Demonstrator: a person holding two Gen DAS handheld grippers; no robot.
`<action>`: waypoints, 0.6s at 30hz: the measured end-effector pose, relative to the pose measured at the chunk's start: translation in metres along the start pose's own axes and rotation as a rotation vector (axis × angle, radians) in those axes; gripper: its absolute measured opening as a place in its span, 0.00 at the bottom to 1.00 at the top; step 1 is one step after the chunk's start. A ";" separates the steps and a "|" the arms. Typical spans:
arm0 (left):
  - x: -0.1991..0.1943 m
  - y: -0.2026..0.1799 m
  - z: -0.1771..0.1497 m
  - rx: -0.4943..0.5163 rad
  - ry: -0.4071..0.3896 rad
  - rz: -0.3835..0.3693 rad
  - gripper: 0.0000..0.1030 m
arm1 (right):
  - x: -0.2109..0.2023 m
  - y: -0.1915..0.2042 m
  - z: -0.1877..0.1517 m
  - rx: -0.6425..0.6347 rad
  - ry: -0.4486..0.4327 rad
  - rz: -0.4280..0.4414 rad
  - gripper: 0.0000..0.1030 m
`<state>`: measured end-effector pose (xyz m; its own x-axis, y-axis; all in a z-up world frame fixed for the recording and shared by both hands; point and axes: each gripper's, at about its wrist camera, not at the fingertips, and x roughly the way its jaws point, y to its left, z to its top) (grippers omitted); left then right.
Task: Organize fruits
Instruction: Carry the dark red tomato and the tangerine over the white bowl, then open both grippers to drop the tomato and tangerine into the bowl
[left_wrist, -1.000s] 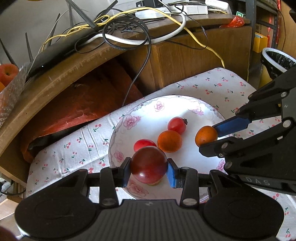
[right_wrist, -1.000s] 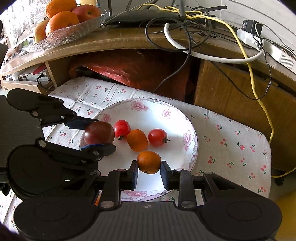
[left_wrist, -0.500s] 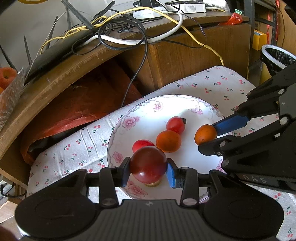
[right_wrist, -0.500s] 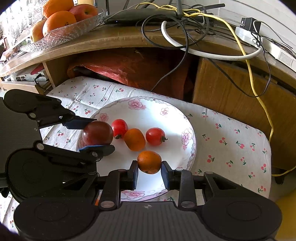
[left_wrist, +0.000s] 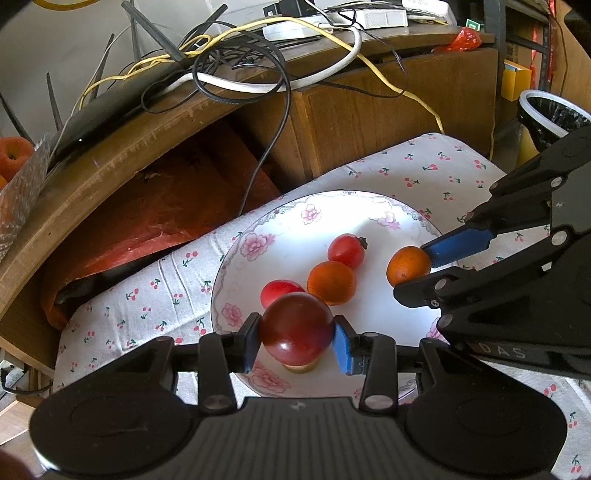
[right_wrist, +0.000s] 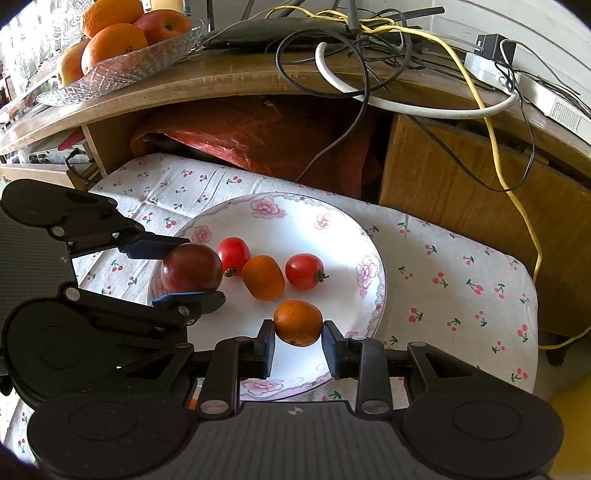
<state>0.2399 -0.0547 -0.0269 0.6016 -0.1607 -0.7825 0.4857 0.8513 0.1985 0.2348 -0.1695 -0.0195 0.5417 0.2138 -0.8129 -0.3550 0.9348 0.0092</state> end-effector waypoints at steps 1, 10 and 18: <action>0.000 0.000 0.000 -0.002 -0.001 -0.002 0.47 | 0.000 0.000 0.000 0.000 0.000 -0.003 0.26; -0.002 0.000 0.000 -0.007 0.000 -0.013 0.49 | -0.001 -0.002 -0.001 0.000 0.003 -0.011 0.26; -0.005 0.001 0.000 -0.011 -0.006 -0.008 0.50 | -0.002 -0.003 -0.001 0.000 -0.007 -0.020 0.30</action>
<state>0.2374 -0.0535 -0.0230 0.6017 -0.1707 -0.7803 0.4835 0.8554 0.1856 0.2336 -0.1733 -0.0186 0.5540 0.1971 -0.8088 -0.3443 0.9388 -0.0070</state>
